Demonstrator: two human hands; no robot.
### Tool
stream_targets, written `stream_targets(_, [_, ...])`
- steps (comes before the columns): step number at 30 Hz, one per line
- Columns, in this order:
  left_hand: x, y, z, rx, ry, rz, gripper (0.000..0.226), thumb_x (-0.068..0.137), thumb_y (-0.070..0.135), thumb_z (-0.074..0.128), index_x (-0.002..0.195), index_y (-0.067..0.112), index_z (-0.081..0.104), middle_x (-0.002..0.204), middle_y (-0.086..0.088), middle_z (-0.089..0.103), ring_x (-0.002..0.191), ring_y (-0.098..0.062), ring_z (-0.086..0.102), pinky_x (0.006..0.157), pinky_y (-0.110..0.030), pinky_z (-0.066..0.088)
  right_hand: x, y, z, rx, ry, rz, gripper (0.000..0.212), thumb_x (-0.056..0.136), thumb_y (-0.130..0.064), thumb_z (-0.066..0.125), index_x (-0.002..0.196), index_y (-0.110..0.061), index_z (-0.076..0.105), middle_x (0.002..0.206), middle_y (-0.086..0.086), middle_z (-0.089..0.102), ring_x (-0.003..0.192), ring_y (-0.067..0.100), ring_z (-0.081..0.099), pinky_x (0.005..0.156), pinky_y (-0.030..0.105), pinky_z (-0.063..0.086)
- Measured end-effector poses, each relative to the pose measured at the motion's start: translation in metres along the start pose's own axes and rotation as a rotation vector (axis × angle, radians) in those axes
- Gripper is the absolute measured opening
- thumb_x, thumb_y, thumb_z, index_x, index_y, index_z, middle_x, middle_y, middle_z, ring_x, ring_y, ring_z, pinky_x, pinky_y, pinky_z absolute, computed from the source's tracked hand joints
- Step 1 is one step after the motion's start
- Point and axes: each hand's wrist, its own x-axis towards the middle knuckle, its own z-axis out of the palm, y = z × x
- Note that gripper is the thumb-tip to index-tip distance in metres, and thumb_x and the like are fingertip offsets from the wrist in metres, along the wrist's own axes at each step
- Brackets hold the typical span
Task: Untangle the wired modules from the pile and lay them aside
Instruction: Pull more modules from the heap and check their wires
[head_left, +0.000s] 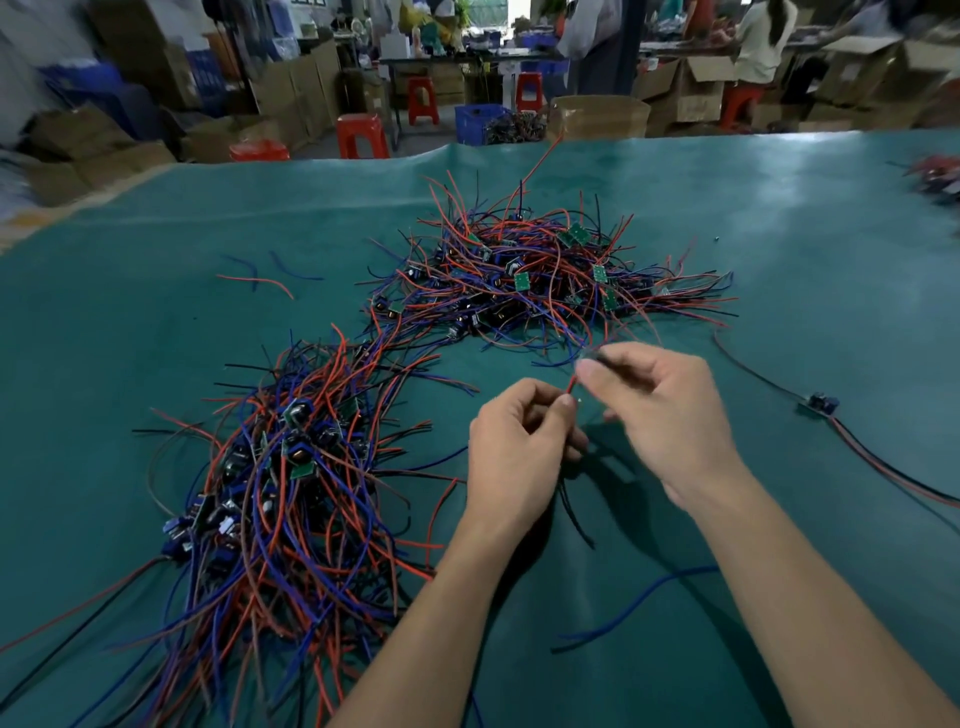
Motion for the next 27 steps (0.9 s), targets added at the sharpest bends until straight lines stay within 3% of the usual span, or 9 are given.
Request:
stream_targets(3, [-0.002, 0.001, 0.002, 0.061, -0.067, 0.02, 0.019, 0.096, 0.011, 0.063, 0.077, 0.015, 0.064, 0.065, -0.007, 0.07, 0.053, -0.013, 0.061, 0.059, -0.026, 0.053, 0.007, -0.008, -0.021, 0.129, 0.24, -0.147, 0.021, 0.091, -0.014, 0.074, 0.083, -0.034, 0.075, 0.075, -0.017, 0.071, 0.066, 0.002, 0.059, 0.059, 0.023, 0.052])
stream_targets(8, [-0.001, 0.001, 0.0, 0.107, -0.038, 0.035, 0.019, 0.095, 0.018, 0.063, 0.076, 0.018, 0.066, 0.067, -0.002, 0.072, 0.061, -0.013, 0.066, 0.068, -0.031, 0.057, 0.012, -0.066, -0.026, 0.135, 0.422, -0.345, 0.012, 0.09, -0.026, 0.072, 0.09, -0.038, 0.075, 0.081, -0.016, 0.073, 0.071, 0.01, 0.063, 0.069, 0.044, 0.057])
stream_targets(11, [-0.001, 0.002, 0.0, 0.132, -0.005, 0.008, 0.02, 0.097, 0.019, 0.062, 0.076, 0.02, 0.064, 0.068, -0.002, 0.072, 0.06, -0.013, 0.067, 0.066, -0.032, 0.058, 0.016, -0.121, -0.003, 0.211, 0.288, -0.476, 0.007, 0.088, -0.025, 0.073, 0.088, -0.032, 0.076, 0.078, -0.006, 0.076, 0.068, 0.014, 0.066, 0.062, 0.04, 0.055])
stream_targets(13, [-0.003, 0.006, 0.001, 0.127, 0.009, 0.005, 0.021, 0.097, 0.018, 0.061, 0.076, 0.018, 0.063, 0.065, -0.001, 0.07, 0.058, -0.011, 0.065, 0.064, -0.032, 0.057, 0.018, -0.15, 0.026, 0.286, 0.045, -0.39, 0.009, 0.088, -0.021, 0.074, 0.081, -0.023, 0.077, 0.073, 0.001, 0.075, 0.061, 0.013, 0.063, 0.054, 0.03, 0.051])
stream_targets(15, [-0.004, 0.009, -0.001, 0.145, 0.001, 0.033, 0.031, 0.095, 0.008, 0.061, 0.066, 0.017, 0.057, 0.053, 0.011, 0.062, 0.048, 0.004, 0.055, 0.053, -0.011, 0.044, 0.019, -0.167, 0.059, 0.313, -0.246, -0.251, 0.016, 0.092, -0.022, 0.074, 0.079, -0.012, 0.076, 0.073, 0.007, 0.075, 0.056, 0.012, 0.06, 0.051, 0.026, 0.05])
stream_targets(18, [-0.007, 0.01, -0.006, 0.285, -0.001, 0.039, 0.036, 0.089, -0.002, 0.06, 0.062, 0.02, 0.051, 0.061, 0.018, 0.066, 0.055, 0.012, 0.056, 0.052, -0.003, 0.035, 0.029, -0.167, 0.105, -0.131, -0.534, -0.263, 0.048, 0.095, -0.046, 0.068, 0.075, -0.003, 0.073, 0.065, 0.004, 0.07, 0.055, 0.019, 0.059, 0.055, 0.029, 0.05])
stream_targets(20, [-0.007, 0.011, -0.008, 0.34, 0.021, 0.061, 0.022, 0.088, -0.002, 0.061, 0.072, 0.014, 0.06, 0.074, -0.005, 0.07, 0.068, -0.005, 0.063, 0.064, -0.018, 0.045, 0.042, -0.149, 0.123, -0.592, -0.577, -0.322, 0.051, 0.092, -0.056, 0.064, 0.074, -0.009, 0.069, 0.072, 0.006, 0.067, 0.068, 0.022, 0.061, 0.065, 0.029, 0.049])
stream_targets(23, [-0.005, 0.01, -0.005, 0.299, 0.028, 0.041, 0.033, 0.089, 0.005, 0.056, 0.063, 0.024, 0.052, 0.06, -0.007, 0.056, 0.051, -0.008, 0.055, 0.054, -0.018, 0.041, 0.072, -0.11, 0.121, -0.938, -0.446, -0.225, 0.027, 0.09, -0.041, 0.066, 0.105, -0.019, 0.069, 0.118, 0.015, 0.066, 0.108, 0.036, 0.065, 0.094, 0.041, 0.054])
stream_targets(27, [-0.002, 0.006, -0.001, 0.221, 0.0, 0.01, 0.015, 0.095, 0.024, 0.057, 0.082, 0.021, 0.064, 0.067, 0.007, 0.071, 0.064, -0.011, 0.066, 0.072, -0.035, 0.056, 0.108, -0.06, 0.089, -1.163, -0.317, -0.048, 0.049, 0.089, -0.019, 0.065, 0.136, -0.023, 0.051, 0.136, 0.019, 0.042, 0.123, 0.044, 0.051, 0.091, 0.048, 0.049])
